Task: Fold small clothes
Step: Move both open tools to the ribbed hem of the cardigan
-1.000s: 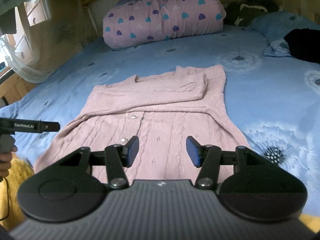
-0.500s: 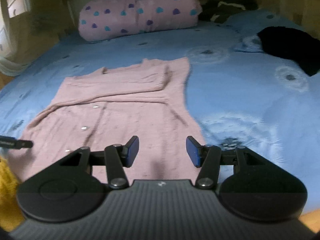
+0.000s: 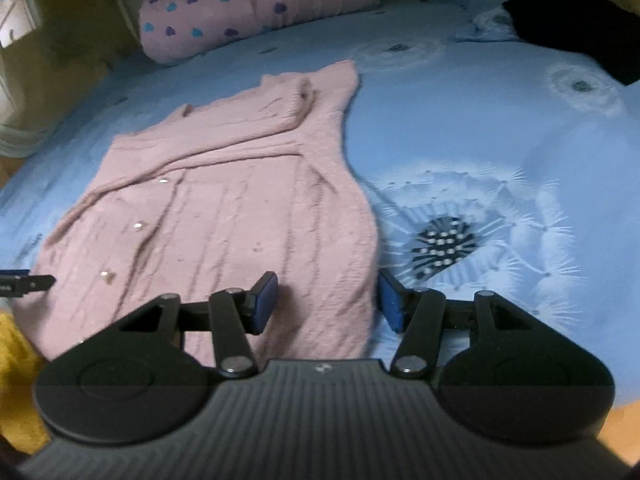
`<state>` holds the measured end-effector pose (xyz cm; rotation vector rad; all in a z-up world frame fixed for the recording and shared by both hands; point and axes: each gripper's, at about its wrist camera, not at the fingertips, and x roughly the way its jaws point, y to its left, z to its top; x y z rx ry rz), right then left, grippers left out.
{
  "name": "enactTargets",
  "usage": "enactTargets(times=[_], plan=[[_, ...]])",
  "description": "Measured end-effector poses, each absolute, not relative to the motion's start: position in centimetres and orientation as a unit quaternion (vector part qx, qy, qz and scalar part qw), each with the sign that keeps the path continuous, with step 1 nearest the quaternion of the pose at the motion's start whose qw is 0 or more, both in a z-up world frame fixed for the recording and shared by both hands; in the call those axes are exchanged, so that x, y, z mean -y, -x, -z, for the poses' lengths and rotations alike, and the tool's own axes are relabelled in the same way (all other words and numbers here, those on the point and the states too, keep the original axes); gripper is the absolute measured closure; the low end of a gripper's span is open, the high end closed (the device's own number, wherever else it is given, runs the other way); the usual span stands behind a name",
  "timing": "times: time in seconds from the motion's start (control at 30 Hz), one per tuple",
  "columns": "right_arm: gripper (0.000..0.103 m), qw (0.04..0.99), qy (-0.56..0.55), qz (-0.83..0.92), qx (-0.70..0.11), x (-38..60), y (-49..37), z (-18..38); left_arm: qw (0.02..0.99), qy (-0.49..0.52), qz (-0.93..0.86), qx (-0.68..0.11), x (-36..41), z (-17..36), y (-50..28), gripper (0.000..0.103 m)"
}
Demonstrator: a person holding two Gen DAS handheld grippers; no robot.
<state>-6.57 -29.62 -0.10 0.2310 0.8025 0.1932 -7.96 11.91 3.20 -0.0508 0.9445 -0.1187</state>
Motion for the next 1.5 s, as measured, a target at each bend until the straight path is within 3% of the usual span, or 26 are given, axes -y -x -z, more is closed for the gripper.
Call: enactTargets(times=[0.33,0.7,1.1,1.5], plan=[[0.047,0.877,-0.165,-0.171,-0.418,30.1,5.9,0.0,0.873,0.067,0.117,-0.469,-13.0,-4.0,9.5,0.001],[0.047,0.866,-0.179,-0.2,-0.421,29.2,5.5,0.6,0.863,0.026,0.089,-0.496,-11.7,-4.4,9.6,0.018],[0.049,0.876,-0.133,-0.174,-0.43,29.1,8.4,-1.0,0.872,0.028,0.071,-0.484,-11.7,-4.8,12.3,0.017],[0.049,0.885,-0.123,-0.149,-0.424,28.5,12.0,-2.1,0.854,0.146,0.005,-0.498,-14.7,-2.0,15.6,0.018]])
